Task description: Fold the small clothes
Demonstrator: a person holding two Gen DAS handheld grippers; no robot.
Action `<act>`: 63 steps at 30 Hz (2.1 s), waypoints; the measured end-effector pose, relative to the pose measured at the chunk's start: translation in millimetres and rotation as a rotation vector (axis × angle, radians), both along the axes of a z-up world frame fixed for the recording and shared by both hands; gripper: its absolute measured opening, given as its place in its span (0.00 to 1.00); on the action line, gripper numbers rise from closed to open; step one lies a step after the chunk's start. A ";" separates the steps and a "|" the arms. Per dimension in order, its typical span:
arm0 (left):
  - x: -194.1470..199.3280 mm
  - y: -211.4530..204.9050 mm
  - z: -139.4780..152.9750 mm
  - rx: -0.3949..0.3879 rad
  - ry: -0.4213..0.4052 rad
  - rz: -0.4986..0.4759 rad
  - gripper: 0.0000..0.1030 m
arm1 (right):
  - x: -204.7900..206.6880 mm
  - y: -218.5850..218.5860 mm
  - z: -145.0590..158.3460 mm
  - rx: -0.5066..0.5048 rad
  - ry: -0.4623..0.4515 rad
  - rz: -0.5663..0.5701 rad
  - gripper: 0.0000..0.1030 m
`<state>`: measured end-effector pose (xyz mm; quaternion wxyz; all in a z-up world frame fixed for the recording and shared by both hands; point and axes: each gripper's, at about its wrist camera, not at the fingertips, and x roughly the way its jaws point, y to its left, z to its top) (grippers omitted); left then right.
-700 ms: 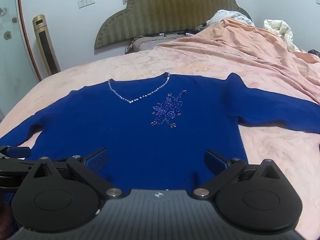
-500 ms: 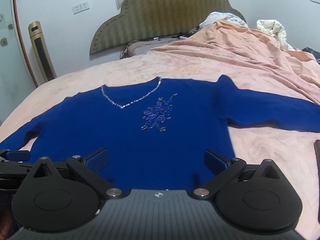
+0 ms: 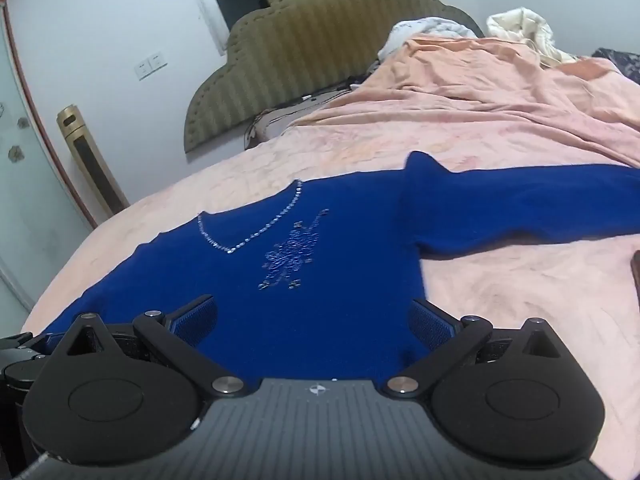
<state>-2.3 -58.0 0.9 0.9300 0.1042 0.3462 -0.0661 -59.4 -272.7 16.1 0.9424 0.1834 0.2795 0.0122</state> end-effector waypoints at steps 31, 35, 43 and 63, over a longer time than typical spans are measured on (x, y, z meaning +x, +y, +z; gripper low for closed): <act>14.1 -16.0 -6.1 0.010 0.073 -0.055 0.95 | -27.9 -251.5 -35.3 0.487 -0.090 -0.746 0.95; 18.0 -16.8 -9.1 0.015 0.084 -0.054 0.95 | -17.0 -276.2 -54.6 0.560 -0.054 -0.778 0.88; 22.1 -9.9 -9.0 0.023 0.103 -0.043 0.95 | 6.5 -283.1 -55.2 0.511 -0.064 -0.859 0.17; 18.8 68.0 -3.1 0.018 0.095 0.119 0.95 | 148.3 33.9 -17.6 -0.330 0.064 0.450 0.52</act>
